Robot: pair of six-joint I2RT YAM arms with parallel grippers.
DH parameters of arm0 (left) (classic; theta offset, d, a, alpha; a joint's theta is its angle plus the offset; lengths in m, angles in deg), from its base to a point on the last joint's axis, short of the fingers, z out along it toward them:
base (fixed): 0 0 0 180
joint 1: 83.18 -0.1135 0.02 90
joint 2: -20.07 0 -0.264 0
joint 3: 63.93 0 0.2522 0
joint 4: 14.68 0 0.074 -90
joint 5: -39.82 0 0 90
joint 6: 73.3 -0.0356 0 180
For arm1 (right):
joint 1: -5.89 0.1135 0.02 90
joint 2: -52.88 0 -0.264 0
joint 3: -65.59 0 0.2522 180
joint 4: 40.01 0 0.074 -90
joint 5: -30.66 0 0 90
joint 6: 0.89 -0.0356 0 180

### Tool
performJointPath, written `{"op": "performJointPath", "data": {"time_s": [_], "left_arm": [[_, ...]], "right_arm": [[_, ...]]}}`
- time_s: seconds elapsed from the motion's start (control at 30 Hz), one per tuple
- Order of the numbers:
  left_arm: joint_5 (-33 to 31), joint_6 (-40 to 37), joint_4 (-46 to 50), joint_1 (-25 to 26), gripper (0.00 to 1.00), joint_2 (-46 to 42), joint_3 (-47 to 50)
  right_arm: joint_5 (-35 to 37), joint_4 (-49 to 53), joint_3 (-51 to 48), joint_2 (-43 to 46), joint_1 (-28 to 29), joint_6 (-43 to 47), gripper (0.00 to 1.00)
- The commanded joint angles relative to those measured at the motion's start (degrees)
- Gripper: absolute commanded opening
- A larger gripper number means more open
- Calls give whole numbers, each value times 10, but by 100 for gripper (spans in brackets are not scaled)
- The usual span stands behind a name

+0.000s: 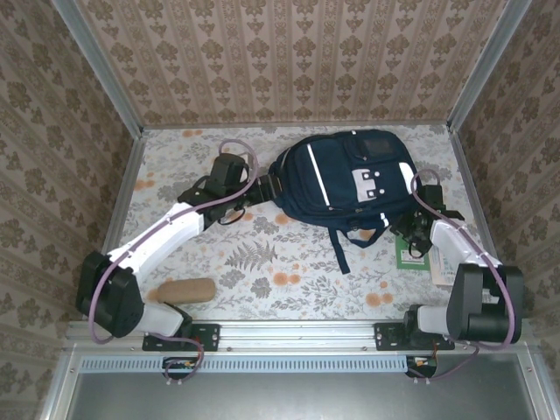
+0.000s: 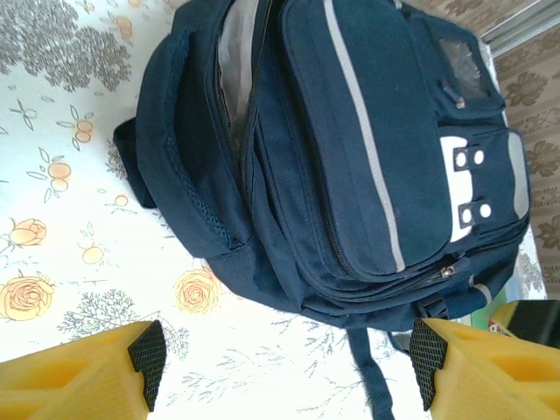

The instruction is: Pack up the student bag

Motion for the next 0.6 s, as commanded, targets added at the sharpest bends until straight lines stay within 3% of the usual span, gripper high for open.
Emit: {"op": "performJointPath", "data": {"time_s": [0.0,0.1,0.2,0.27,0.57], "left_arm": [[-21,-12,24,-6,77,-33,11],[-26,-2,22,-6,79,-45,25],[-20,7,14,-5,79,-46,36],[-17,12,10,-3,79,-46,42],[-4,23,-13,35,78,-23,54]], "right_arm": [[-33,-16,-12,-25,-1,-16,60],[-74,-27,-39,-29,15,-42,58],[-83,-34,-53,-25,69,-76,58],[-50,-17,-44,-21,119,-100,60],[-92,-34,-11,4,251,-183,58]]}}
